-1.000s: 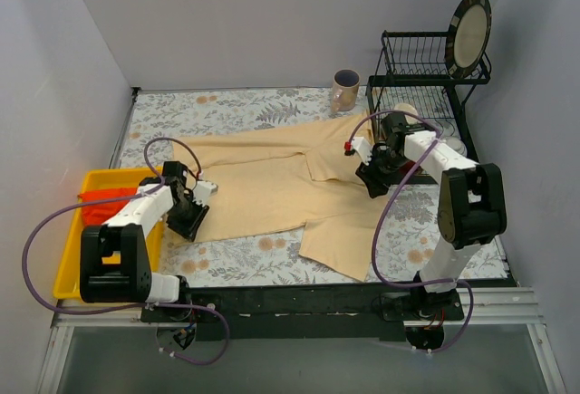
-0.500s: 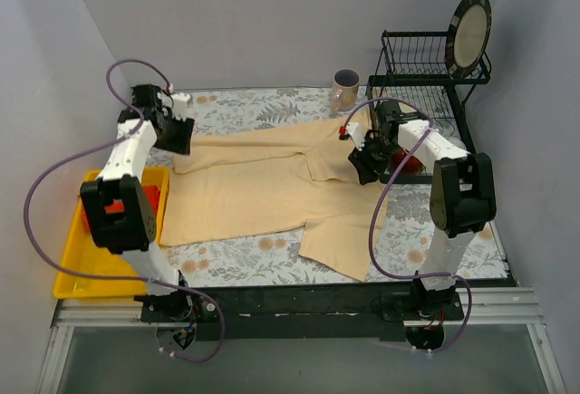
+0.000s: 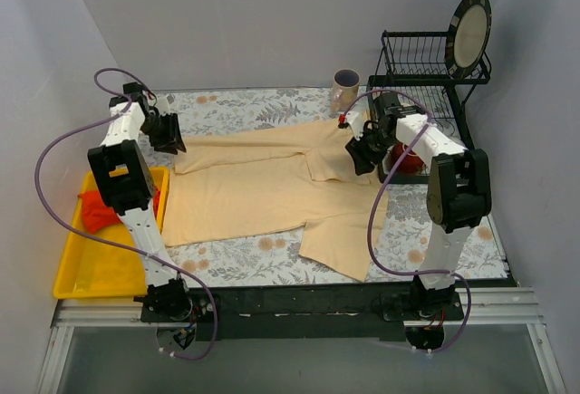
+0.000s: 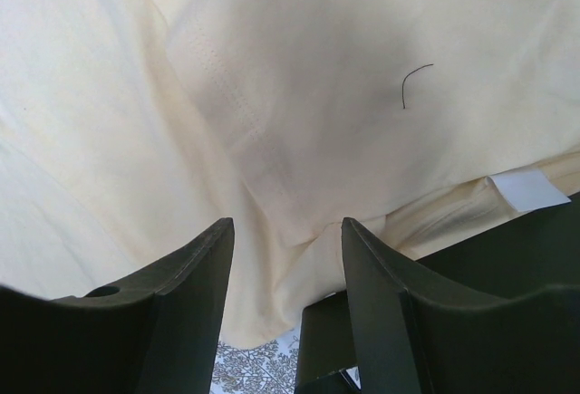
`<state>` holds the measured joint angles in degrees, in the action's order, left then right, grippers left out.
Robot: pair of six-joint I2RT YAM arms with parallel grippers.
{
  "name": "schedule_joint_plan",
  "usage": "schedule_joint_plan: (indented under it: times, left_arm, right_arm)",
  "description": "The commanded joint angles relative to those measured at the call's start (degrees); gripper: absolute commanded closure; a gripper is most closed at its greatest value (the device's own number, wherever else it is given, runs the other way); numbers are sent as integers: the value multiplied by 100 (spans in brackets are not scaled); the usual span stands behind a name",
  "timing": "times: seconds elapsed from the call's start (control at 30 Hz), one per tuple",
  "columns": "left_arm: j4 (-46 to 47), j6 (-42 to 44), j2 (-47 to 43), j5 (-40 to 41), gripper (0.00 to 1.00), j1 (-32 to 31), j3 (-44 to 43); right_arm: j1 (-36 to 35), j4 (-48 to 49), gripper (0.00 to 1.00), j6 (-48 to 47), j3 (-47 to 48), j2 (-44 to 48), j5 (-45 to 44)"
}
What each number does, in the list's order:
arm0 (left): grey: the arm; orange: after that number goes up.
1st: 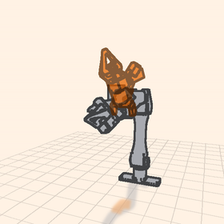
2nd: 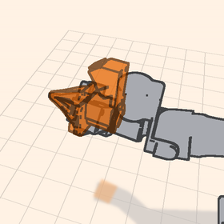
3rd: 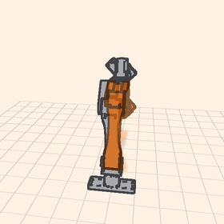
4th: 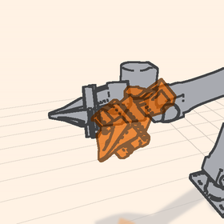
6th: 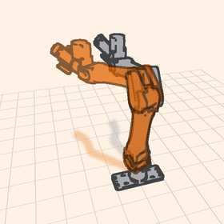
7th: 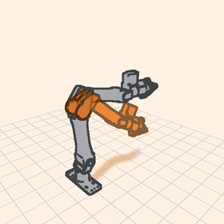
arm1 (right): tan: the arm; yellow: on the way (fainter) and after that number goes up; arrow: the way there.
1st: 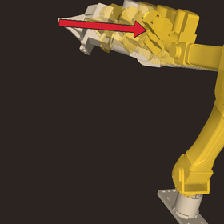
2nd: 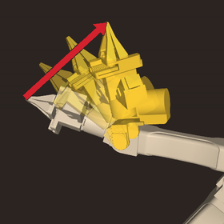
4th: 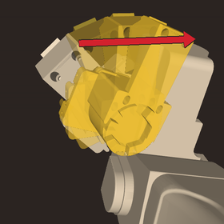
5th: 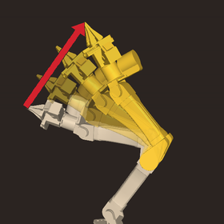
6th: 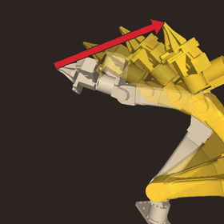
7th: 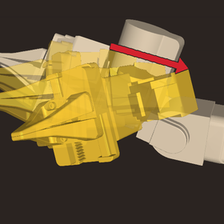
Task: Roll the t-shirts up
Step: Fold the T-shirt at the center of the board.
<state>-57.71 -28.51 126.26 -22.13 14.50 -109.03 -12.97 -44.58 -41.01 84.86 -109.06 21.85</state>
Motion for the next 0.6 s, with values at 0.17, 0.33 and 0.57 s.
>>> schedule_joint_plan:
  times: [0.17, 0.33, 0.57]
  left_arm:
    - [-908, 109, -708, -126, 67, -62, 313]
    - [-857, 135, -1032, 410, 64, -105, 725]
    - [-645, 74, -919, 1000, 59, -465, 673]
  right_arm:
    - [-3, 37, 40, 173, 285, -125, 83]
    - [5, 54, 40, 146, 329, -204, 127]
    - [-3, 125, 40, 173, 329, -292, 224]
